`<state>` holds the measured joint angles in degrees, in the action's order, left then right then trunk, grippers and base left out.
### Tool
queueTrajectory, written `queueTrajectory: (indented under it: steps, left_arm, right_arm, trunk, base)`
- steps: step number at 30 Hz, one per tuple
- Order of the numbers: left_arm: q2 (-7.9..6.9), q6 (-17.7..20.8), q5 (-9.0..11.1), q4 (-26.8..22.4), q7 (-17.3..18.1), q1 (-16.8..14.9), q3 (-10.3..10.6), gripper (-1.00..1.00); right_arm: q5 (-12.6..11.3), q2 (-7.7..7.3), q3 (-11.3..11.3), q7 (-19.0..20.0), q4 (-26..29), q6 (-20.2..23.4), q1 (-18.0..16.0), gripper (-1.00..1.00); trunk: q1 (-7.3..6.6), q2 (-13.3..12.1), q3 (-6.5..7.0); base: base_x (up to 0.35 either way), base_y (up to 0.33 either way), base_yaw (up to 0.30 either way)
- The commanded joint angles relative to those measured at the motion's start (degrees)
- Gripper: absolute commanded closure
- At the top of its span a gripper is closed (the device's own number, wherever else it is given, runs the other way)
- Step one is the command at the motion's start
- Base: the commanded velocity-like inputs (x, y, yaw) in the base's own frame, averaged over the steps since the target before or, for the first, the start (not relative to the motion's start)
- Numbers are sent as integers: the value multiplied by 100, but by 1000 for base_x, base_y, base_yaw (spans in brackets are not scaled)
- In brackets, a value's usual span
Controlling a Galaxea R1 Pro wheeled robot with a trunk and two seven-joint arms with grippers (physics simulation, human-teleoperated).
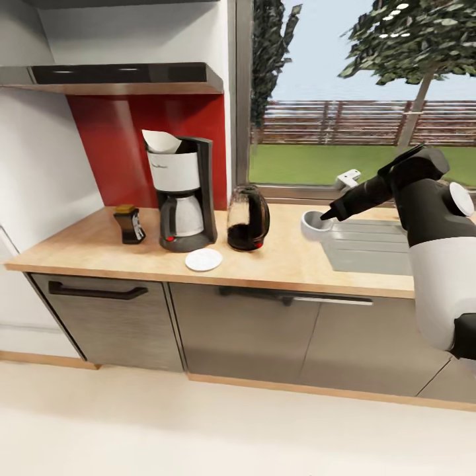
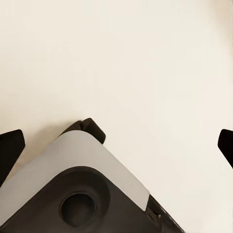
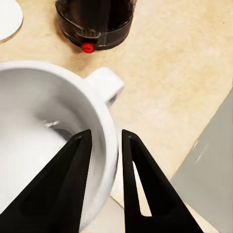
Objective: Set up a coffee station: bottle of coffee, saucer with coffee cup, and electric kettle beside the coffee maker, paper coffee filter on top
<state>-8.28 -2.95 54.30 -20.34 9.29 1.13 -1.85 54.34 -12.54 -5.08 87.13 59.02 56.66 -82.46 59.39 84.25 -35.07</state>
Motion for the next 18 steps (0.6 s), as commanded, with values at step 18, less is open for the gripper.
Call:
queueTrajectory:
  steps: [18]
  left_arm:
    - [-4, 0, 38, -2, 29, 1, -11, -100]
  right_arm:
    - [50, -5, -19, 67, -83, 60, -7, 100]
  trunk:
    - [0, 3, 21]
  base:
    - [0, 192, -91]
